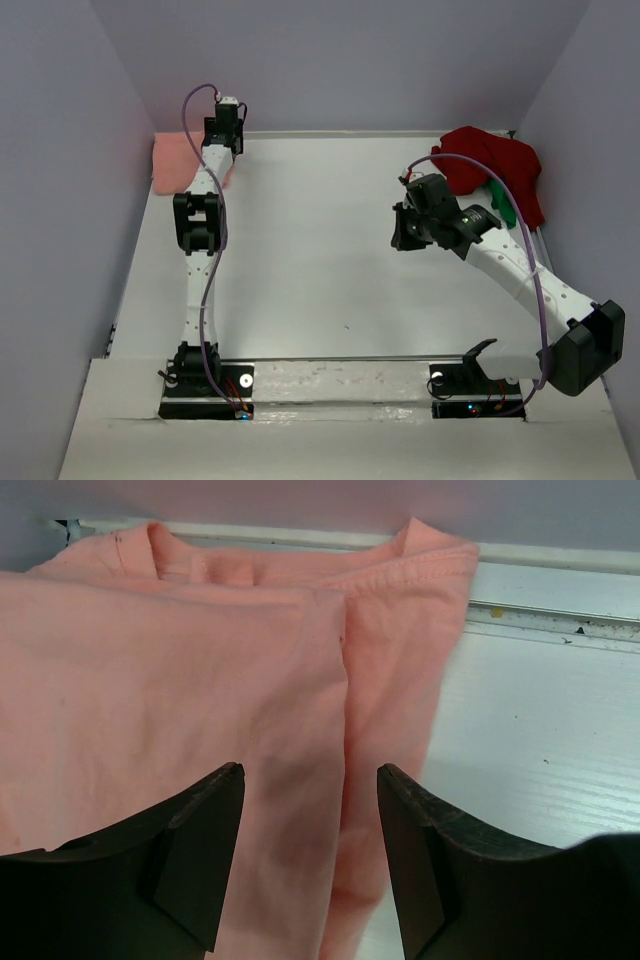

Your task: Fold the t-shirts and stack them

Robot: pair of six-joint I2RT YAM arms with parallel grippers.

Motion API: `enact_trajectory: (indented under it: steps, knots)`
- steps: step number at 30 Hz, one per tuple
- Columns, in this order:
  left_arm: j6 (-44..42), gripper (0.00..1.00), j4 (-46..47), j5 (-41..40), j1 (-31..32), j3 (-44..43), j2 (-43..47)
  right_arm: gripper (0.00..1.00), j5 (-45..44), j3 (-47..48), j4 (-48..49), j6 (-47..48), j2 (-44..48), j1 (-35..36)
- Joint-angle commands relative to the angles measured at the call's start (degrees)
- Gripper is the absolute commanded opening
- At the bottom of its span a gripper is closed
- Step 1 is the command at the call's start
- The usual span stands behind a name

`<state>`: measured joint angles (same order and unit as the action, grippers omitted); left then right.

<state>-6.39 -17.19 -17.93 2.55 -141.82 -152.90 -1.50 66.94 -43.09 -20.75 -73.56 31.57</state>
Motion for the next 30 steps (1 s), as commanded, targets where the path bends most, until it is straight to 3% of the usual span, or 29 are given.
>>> enact_trajectory:
  steps: [1,20,23,24,25,30]
  knots:
    - [-1.25,0.68,2.25,-0.52,0.18,-1.44,0.15,0.00,0.62,1.09,0.03,-0.08,1.40,0.33]
    - [-1.35,0.68,1.20,-6.41,1.58,-0.65,-1.26,0.00,-0.26,3.99,-2.96,0.01,5.80,0.33]
    - [-1.08,0.57,1.19,-6.67,1.58,-0.65,-1.26,0.00,0.09,3.55,-2.96,-0.08,5.88,0.33]
    - [-0.73,0.44,1.02,-6.94,1.58,-0.65,-1.35,0.00,0.00,3.46,-2.88,-0.08,6.14,0.33]
    - [-0.46,0.40,0.93,-7.29,1.50,-0.65,-1.43,0.00,0.00,3.38,-2.79,-0.08,6.23,0.33]
    - [0.59,0.41,0.14,-7.73,1.50,-1.18,-1.70,0.00,-0.17,3.64,-2.96,-0.08,6.67,0.33]
